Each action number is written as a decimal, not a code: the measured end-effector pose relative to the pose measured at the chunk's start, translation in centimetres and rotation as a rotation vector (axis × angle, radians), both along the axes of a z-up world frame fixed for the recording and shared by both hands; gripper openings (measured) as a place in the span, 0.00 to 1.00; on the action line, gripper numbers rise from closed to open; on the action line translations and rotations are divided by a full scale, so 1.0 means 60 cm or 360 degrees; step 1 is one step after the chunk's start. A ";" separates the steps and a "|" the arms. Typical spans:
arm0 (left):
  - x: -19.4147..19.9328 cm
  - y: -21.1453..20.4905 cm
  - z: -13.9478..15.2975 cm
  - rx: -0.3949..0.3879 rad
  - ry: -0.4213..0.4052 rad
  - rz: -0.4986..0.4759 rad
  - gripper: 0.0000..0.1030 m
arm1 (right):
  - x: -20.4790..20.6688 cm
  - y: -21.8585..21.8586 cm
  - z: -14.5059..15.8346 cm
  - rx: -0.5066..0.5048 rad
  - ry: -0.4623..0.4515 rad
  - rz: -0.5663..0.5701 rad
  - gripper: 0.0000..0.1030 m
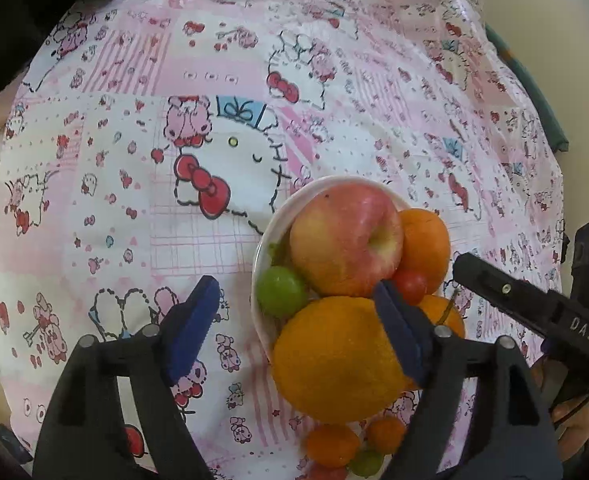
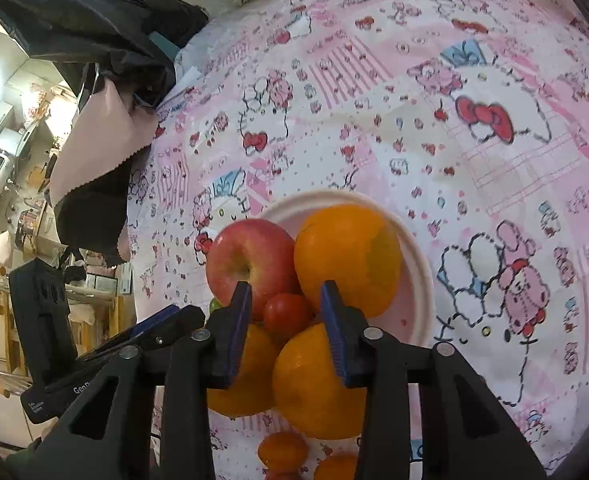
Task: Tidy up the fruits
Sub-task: 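Place the green tomato on the plate with the left gripper while the right gripper places the red tomato, then open both grippers and move them back to the small fruits, then grasp the second red tomato with the left gripper while the right gripper grasps the green tomato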
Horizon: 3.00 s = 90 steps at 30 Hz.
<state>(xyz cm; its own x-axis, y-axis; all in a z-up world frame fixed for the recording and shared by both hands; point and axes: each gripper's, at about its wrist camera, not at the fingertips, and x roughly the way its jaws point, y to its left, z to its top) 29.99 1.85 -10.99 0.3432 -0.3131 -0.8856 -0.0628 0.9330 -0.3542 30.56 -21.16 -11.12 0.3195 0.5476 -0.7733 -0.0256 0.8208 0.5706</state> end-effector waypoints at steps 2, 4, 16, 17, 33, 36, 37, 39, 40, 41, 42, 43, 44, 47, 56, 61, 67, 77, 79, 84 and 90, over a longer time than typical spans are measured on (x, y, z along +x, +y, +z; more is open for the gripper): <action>-0.003 0.002 0.011 0.0035 -0.0039 0.0006 0.75 | -0.001 -0.008 0.010 0.0012 -0.0026 -0.0019 0.56; -0.010 0.004 0.024 0.0067 -0.0088 0.0021 0.75 | -0.003 -0.017 0.019 0.0014 -0.0045 -0.0039 0.57; -0.092 0.011 0.120 0.0259 -0.0362 0.0092 0.75 | -0.075 -0.030 0.082 -0.0096 -0.0191 -0.0049 0.70; -0.103 0.009 0.127 0.0283 -0.0388 0.0079 0.75 | -0.086 -0.030 0.089 -0.0123 -0.0223 -0.0049 0.70; -0.246 -0.031 0.181 0.0447 -0.0681 -0.0022 0.75 | -0.262 -0.041 0.148 -0.0316 -0.0459 -0.0106 0.90; -0.283 -0.027 0.180 0.0436 -0.0755 0.0006 0.75 | -0.291 -0.041 0.145 -0.0347 -0.0455 -0.0138 0.91; -0.290 -0.026 0.177 0.0434 -0.0748 0.0017 0.75 | -0.300 -0.042 0.142 -0.0353 -0.0443 -0.0147 0.91; -0.300 -0.022 0.166 0.0423 -0.0687 0.0031 0.75 | -0.313 -0.044 0.135 -0.0352 -0.0420 -0.0153 0.91; -0.303 -0.021 0.162 0.0414 -0.0655 0.0027 0.75 | -0.321 -0.045 0.131 -0.0356 -0.0407 -0.0156 0.91; -0.306 -0.021 0.156 0.0409 -0.0609 0.0020 0.75 | -0.325 -0.045 0.128 -0.0363 -0.0399 -0.0156 0.91; -0.307 -0.022 0.152 0.0412 -0.0569 0.0014 0.75 | -0.330 -0.044 0.125 -0.0371 -0.0390 -0.0155 0.91; -0.310 -0.023 0.147 0.0431 -0.0536 0.0015 0.75 | -0.334 -0.045 0.121 -0.0376 -0.0377 -0.0156 0.91; -0.314 -0.024 0.143 0.0435 -0.0523 0.0022 0.75 | -0.337 -0.045 0.118 -0.0382 -0.0366 -0.0158 0.91; -0.324 -0.028 0.134 0.0407 -0.0499 0.0017 0.75 | -0.344 -0.043 0.108 -0.0446 -0.0335 -0.0157 0.91; -0.325 -0.023 0.096 0.0454 -0.0362 0.0067 0.75 | -0.345 -0.065 0.092 -0.0435 -0.0228 -0.0212 0.91; -0.308 -0.029 0.038 0.0265 -0.0093 0.0039 0.75 | -0.336 -0.072 0.080 -0.0378 -0.0163 -0.0252 0.91; -0.288 -0.075 -0.034 0.0060 0.0141 -0.0075 0.64 | -0.326 -0.079 0.062 -0.0324 -0.0093 -0.0268 0.91; -0.266 -0.125 -0.089 0.0079 0.0256 -0.0141 0.58 | -0.322 -0.099 0.047 -0.0270 -0.0025 -0.0340 0.91; -0.266 -0.130 -0.089 0.0092 0.0239 -0.0153 0.58 | -0.322 -0.098 0.046 -0.0270 -0.0021 -0.0335 0.91; -0.265 -0.144 -0.089 0.0127 0.0228 -0.0202 0.58 | -0.318 -0.091 0.043 -0.0280 -0.0011 -0.0321 0.91; -0.272 -0.150 -0.082 0.0143 0.0198 -0.0250 0.43 | -0.318 -0.083 0.044 -0.0303 -0.0021 -0.0307 0.91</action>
<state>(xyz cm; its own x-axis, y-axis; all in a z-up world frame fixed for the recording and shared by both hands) 13.68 -7.18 -15.90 0.1828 -0.2719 -0.9448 0.0475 0.9623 -0.2678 11.48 -26.15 -8.46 0.4146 0.3209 -0.8516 0.1353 0.9036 0.4064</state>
